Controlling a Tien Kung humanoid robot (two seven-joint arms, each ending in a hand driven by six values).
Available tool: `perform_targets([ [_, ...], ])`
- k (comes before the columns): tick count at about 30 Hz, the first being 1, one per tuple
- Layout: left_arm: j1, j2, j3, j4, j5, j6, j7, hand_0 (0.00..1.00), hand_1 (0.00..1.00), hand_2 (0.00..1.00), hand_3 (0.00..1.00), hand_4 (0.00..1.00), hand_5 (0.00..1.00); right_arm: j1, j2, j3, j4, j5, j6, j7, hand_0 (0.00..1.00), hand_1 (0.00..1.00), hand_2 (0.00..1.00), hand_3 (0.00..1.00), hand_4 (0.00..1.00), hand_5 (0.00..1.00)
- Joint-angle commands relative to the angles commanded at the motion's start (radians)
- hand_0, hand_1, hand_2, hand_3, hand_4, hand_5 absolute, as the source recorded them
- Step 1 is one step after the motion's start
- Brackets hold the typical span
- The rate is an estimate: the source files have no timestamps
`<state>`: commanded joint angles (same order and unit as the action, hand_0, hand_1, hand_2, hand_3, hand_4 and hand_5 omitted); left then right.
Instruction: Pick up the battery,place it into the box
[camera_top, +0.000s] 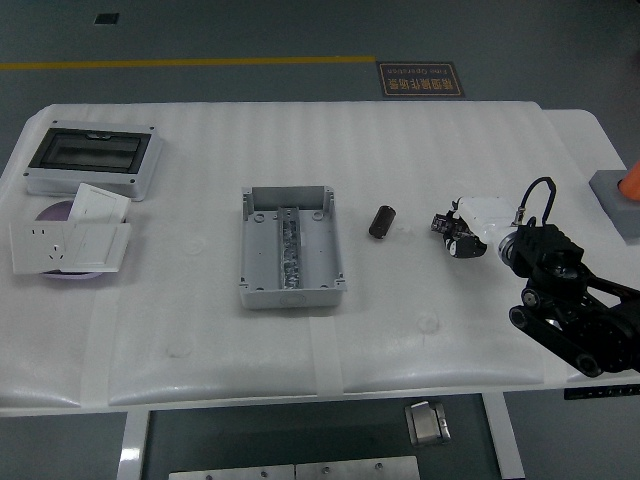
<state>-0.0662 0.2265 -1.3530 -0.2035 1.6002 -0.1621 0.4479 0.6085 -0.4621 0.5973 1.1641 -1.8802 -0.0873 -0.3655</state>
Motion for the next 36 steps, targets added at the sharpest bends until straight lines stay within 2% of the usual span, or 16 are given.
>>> perform_targets([
  [3,0.0,0.0,-0.001,0.0,0.001,0.0,0.0,0.594,0.664,0.562,0.584,0.627,0.179,-0.002,-0.004,0.01,0.031,0.004,0.0,-0.004,0.609,0.523,0.488,0.677,0.248,0.116],
  [11,0.003,-0.001,-0.004,0.0,0.002,0.001,0.0,0.593,0.663,0.562,0.584,0.628,0.181,-0.008,0.006,0.007,0.223,0.062,-0.023,-0.009,0.608,0.517,0.479,0.676,0.27,0.129],
  [16,0.008,0.0,-0.004,-0.001,0.002,0.001,0.003,0.593,0.663,0.562,0.584,0.628,0.181,0.005,0.066,-0.063,0.34,0.117,-0.063,0.006,0.608,0.517,0.479,0.676,0.27,0.129],
  [18,0.008,0.001,-0.005,-0.002,0.003,0.001,0.004,0.592,0.663,0.562,0.584,0.63,0.183,0.013,0.097,-0.093,0.367,0.131,-0.079,0.014,0.612,0.516,0.474,0.672,0.293,0.146],
  [22,0.009,0.001,-0.004,-0.002,0.001,0.001,0.005,0.592,0.663,0.562,0.584,0.63,0.183,0.025,0.142,-0.127,0.368,0.139,-0.096,0.015,0.612,0.516,0.474,0.672,0.293,0.146],
  [23,0.01,0.001,-0.004,-0.002,0.001,0.001,0.006,0.589,0.662,0.558,0.582,0.631,0.184,0.029,0.151,-0.132,0.365,0.137,-0.103,0.016,0.625,0.532,0.511,0.685,0.32,0.163],
  [28,0.011,0.002,-0.002,-0.002,-0.001,0.001,0.006,0.589,0.662,0.558,0.582,0.631,0.184,0.043,0.177,-0.141,0.333,0.128,-0.139,0.029,0.625,0.532,0.511,0.685,0.32,0.163],
  [29,0.011,0.002,-0.002,-0.002,-0.001,0.001,0.005,0.589,0.662,0.554,0.576,0.626,0.181,0.045,0.181,-0.141,0.324,0.127,-0.144,0.032,0.709,0.675,0.678,0.762,0.438,0.217],
  [34,0.011,0.001,-0.003,-0.002,-0.001,0.0,0.006,0.589,0.662,0.554,0.576,0.626,0.181,0.051,0.198,-0.144,0.274,0.119,-0.151,0.043,0.709,0.675,0.678,0.762,0.438,0.217],
  [35,0.011,0.001,-0.003,-0.002,-0.001,-0.001,0.006,0.588,0.662,0.55,0.572,0.614,0.162,0.051,0.2,-0.146,0.267,0.117,-0.15,0.044,0.767,0.727,0.747,0.857,0.553,0.286],
  [36,0.011,0.0,-0.003,-0.002,0.0,-0.001,0.007,0.588,0.662,0.55,0.572,0.614,0.162,0.052,0.202,-0.148,0.258,0.115,-0.147,0.046,0.767,0.727,0.747,0.857,0.553,0.286],
])
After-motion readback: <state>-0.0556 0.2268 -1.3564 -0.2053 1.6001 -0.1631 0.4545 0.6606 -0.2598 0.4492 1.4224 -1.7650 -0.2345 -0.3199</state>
